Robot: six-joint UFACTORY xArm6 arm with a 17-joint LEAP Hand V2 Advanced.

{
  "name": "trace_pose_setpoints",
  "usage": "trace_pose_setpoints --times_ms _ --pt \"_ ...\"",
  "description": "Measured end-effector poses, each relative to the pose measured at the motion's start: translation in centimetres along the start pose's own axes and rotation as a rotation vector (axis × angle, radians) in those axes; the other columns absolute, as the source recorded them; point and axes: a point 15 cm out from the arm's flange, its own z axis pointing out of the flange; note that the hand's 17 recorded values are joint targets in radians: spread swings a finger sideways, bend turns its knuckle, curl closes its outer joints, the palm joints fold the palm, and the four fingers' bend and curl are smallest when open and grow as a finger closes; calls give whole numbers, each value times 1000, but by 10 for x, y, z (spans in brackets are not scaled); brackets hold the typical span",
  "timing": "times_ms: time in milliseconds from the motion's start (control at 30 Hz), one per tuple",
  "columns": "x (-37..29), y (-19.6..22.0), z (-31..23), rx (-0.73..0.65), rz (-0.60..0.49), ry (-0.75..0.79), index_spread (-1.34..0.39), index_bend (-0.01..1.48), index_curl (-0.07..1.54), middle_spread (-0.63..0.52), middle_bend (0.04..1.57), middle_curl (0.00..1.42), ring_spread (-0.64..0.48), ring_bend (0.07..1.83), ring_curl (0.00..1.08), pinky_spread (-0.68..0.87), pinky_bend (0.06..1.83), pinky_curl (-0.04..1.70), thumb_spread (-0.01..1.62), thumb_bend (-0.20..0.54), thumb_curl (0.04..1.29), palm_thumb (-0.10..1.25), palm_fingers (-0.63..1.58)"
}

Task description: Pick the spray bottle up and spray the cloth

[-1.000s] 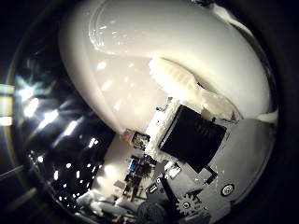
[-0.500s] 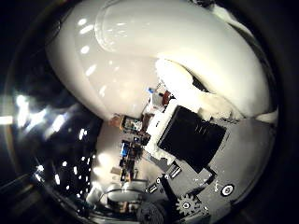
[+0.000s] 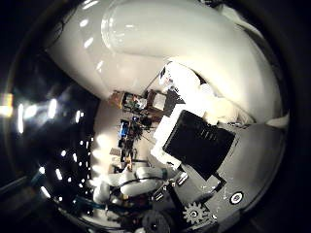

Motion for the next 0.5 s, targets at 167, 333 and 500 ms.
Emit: trace_pose_setpoints --times_ms 167,333,500 --pt "-5 -12 33 -79 30 -22 -257 1191 707 -190 1355 746 -214 1450 639 -298 1328 610 718 -16 1078 969 1198" --pt "26 -13 78 -187 94 34 -256 1192 706 -191 1355 747 -214 1450 640 -298 1324 616 684 -15 1088 973 1198" --pt "59 -9 130 -290 152 73 -256 1193 705 -191 1354 747 -214 1450 640 -300 1325 624 671 -15 1095 973 1198"
